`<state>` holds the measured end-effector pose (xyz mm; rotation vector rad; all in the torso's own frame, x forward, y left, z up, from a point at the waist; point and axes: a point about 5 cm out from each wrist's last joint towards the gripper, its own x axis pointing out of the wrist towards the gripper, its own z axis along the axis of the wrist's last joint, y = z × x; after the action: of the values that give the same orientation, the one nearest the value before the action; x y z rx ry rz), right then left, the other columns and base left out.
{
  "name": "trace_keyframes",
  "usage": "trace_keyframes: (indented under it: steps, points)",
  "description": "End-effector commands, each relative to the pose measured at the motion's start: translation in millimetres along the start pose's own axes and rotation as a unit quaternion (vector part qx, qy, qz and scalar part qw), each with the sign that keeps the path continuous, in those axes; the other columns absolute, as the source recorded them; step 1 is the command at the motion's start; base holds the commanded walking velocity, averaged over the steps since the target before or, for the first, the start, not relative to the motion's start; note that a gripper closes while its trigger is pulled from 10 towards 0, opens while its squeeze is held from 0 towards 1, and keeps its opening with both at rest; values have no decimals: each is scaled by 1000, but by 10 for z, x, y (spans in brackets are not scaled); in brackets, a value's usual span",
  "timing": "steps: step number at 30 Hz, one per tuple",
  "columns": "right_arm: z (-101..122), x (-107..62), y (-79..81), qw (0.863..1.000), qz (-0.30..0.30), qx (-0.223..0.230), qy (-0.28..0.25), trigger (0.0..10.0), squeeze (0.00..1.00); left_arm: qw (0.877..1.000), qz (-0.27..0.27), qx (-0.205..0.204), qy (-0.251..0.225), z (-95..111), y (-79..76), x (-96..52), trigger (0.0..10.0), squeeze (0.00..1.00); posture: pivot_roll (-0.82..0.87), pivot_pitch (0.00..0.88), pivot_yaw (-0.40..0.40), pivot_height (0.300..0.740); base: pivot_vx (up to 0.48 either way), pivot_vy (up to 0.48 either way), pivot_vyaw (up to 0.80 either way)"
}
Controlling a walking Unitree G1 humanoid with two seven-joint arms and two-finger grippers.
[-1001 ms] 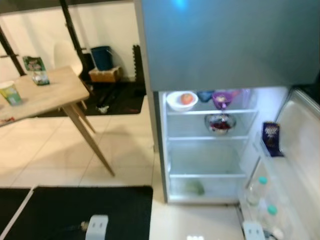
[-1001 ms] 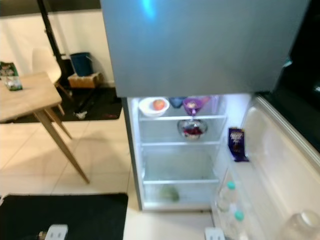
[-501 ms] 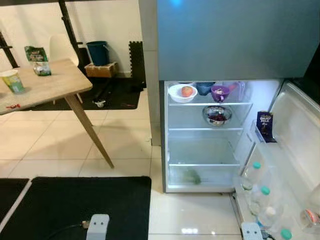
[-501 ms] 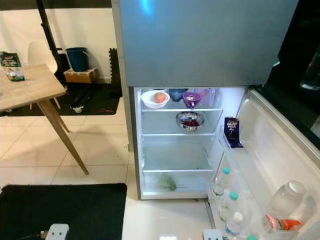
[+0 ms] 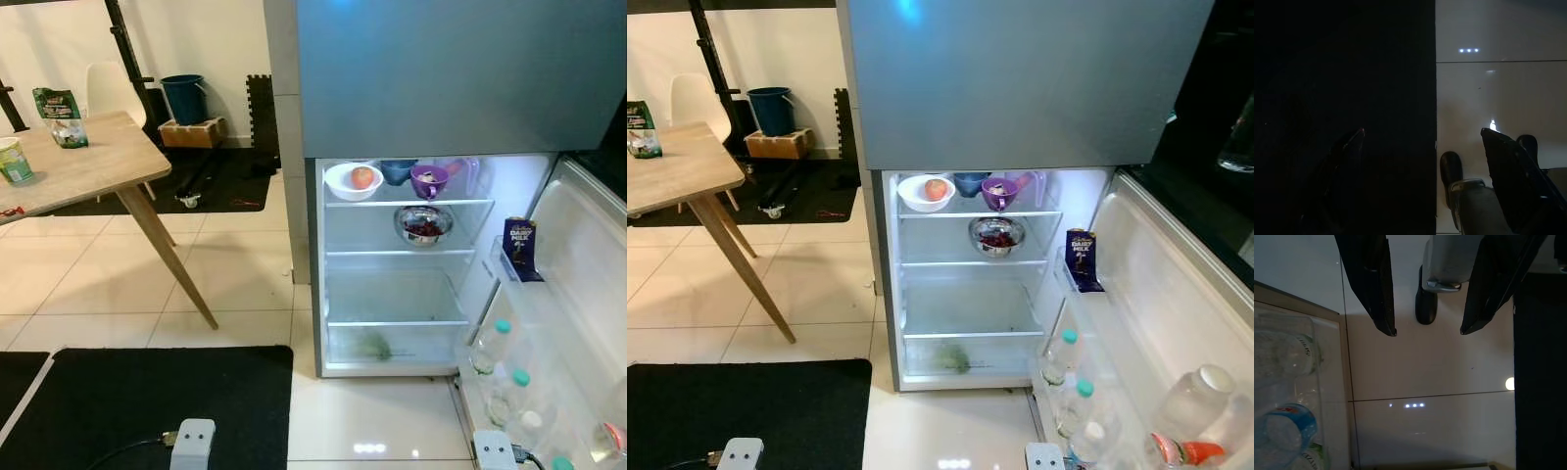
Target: Restocking fridge
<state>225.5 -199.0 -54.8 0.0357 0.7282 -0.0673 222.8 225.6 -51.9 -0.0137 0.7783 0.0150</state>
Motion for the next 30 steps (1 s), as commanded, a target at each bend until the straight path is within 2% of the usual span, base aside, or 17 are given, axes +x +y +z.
trace_keyframes:
  steps: [1, 8, 10, 12, 13, 14, 17, 23, 30]
  points:
    - [-64, -16, -2, 1000, 0, 2, 13, 10000, 0, 1000, -1, 7, 14, -73, 4, -15, 10000, 0, -71, 91, 27, 740, 0, 0, 0]
    - [-173, -44, -57, 999, -19, -20, 43, 10000, 0, 1000, -3, 13, 14, -62, -4, -11, 10000, 0, -71, 90, 30, 740, 0, 0, 0]
    - [-288, -83, -152, 995, -52, -26, 76, 10000, 0, 1000, -2, 15, 15, -61, -4, -10, 10000, 0, -72, 90, 33, 740, 0, 0, 0]
    - [-384, -128, -261, 991, -90, -10, 100, 10000, 0, 1000, 1, 18, 16, -62, 0, -10, 10000, 0, -73, 91, 38, 740, 0, 0, 0]
    - [-384, -128, -261, 991, -90, -10, 100, 10000, 0, 1000, 1, 18, 16, -62, 0, -10, 10000, 0, -73, 91, 38, 740, 0, 0, 0]
    - [-412, -153, -332, 988, -114, 10, 103, 10000, 0, 1000, 3, 19, 16, -59, 2, -9, 10000, 0, -75, 93, 42, 740, 0, 0, 0]
    - [-401, -169, -409, 987, -128, 44, 89, 10000, 0, 1000, 3, 21, 15, -48, 0, -6, 10000, 0, -82, 96, 51, 740, 0, 0, 0]
    - [-360, -146, -379, 989, -110, 49, 85, 10000, 0, 1000, -1, 21, 12, -25, -16, 3, 10000, 0, -83, 100, 54, 740, 0, 0, -156]
    - [-311, -111, -298, 989, -106, 54, 82, 10000, 0, 1000, -6, 28, 9, 6, -55, 17, 10000, 0, -81, 101, 55, 740, 0, 0, -800]
